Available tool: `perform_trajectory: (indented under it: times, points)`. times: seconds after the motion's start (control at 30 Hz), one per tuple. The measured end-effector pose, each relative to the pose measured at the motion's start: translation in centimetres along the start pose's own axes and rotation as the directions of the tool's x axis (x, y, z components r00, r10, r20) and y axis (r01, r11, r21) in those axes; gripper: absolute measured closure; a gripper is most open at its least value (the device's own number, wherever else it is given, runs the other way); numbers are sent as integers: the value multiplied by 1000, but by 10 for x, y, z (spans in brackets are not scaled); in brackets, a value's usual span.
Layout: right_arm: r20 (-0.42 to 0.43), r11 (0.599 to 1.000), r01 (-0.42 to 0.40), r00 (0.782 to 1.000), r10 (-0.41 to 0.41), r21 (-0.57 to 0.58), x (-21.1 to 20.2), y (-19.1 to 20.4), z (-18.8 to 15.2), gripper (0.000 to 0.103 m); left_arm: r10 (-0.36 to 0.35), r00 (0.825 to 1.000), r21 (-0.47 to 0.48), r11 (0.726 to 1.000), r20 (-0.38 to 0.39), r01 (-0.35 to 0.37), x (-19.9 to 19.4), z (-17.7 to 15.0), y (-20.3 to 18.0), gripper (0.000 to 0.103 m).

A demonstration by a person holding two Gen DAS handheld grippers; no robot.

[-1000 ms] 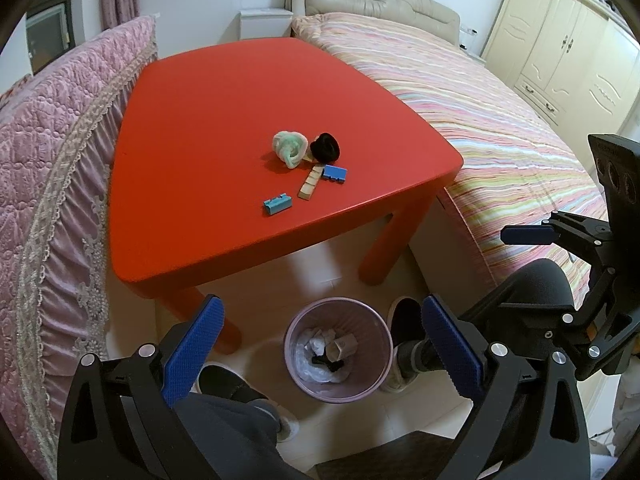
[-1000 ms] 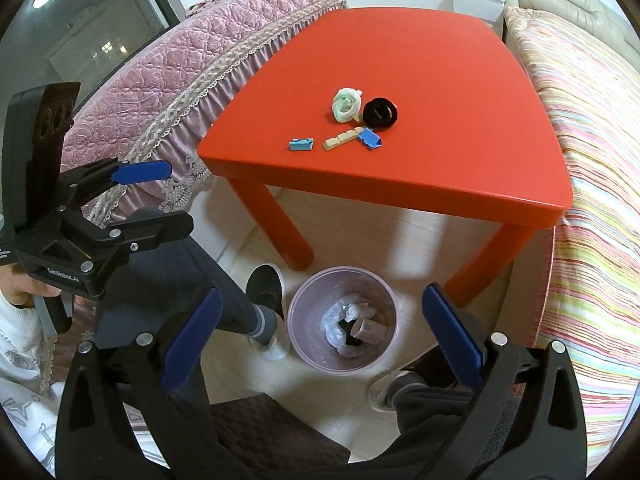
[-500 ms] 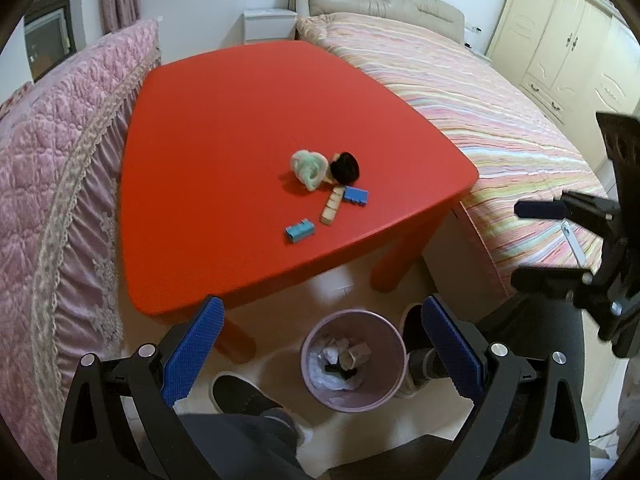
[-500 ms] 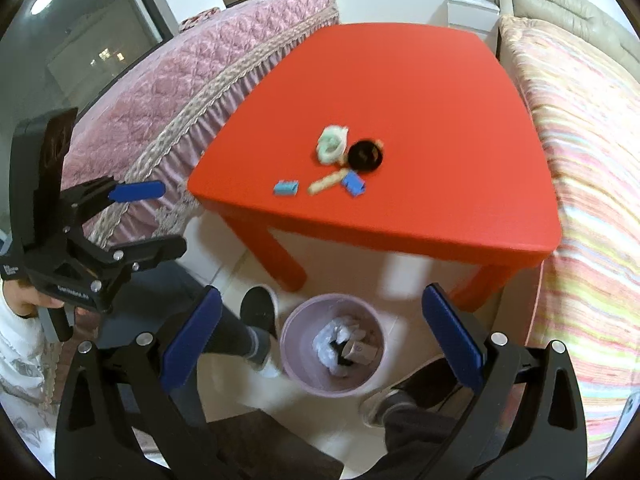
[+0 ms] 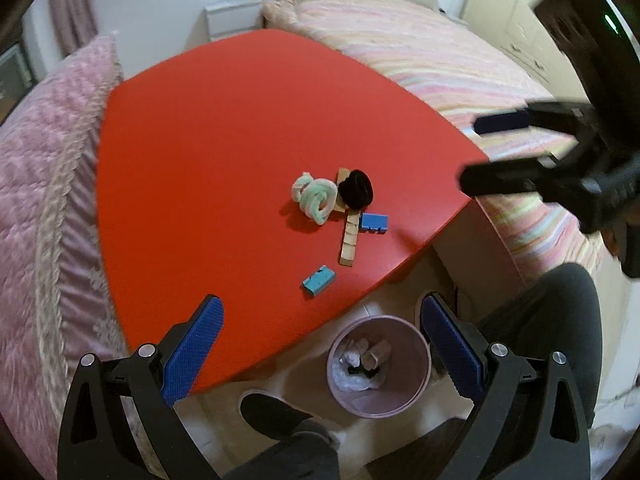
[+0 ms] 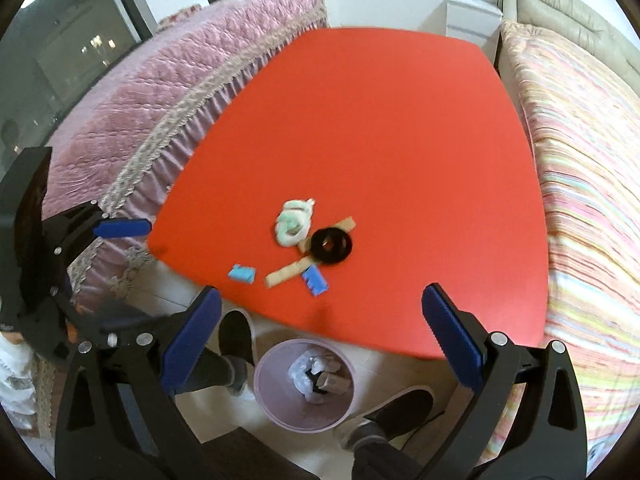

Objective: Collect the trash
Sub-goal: 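Grasp the teal block with the left gripper while the right gripper grasps the black rubber ring, then carry the teal block and black ring over the bin while both grippers open to drop them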

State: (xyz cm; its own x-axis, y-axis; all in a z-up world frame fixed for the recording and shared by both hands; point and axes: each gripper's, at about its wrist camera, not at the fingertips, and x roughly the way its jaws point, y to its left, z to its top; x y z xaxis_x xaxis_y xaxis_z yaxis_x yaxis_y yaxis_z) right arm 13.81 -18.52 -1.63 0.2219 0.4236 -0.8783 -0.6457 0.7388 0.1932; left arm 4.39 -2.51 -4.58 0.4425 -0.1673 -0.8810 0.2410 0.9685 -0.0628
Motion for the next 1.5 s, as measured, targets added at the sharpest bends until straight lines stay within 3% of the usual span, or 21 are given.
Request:
perform_trajectory:
  times: [0.33,0.57,0.7,0.87,1.0,1.07,1.17,1.5]
  points:
    - [-149,1000,25,988,-24,2,67,-11,32,5,-30,994,111,993,-107,42,46,16,6,8]
    - [-193,1000,8,981,-10,-9,96,-11,37,8,-32,990,146,988,-136,52,69,14,7,9]
    - [-209,1000,1,978,-3,-10,107,-12,36,23,-46,988,139,988,-149,67,76,11,9,28]
    - [-217,1000,-10,976,9,-4,112,-14,34,38,-33,990,152,987,-138,55,79,10,6,36]
    - [-206,1000,-11,979,10,-5,111,-13,35,45,-7,992,168,985,-126,28,79,11,4,57]
    - [-205,1000,-10,979,8,-8,111,-13,35,60,-2,992,171,985,-126,24,77,10,2,69]
    - [-200,1000,-5,980,1,-19,111,-12,34,69,2,991,175,984,-132,22,76,10,0,86]
    - [-173,1000,9,985,-12,-16,103,-17,35,72,26,992,125,992,-120,-11,72,13,7,88]
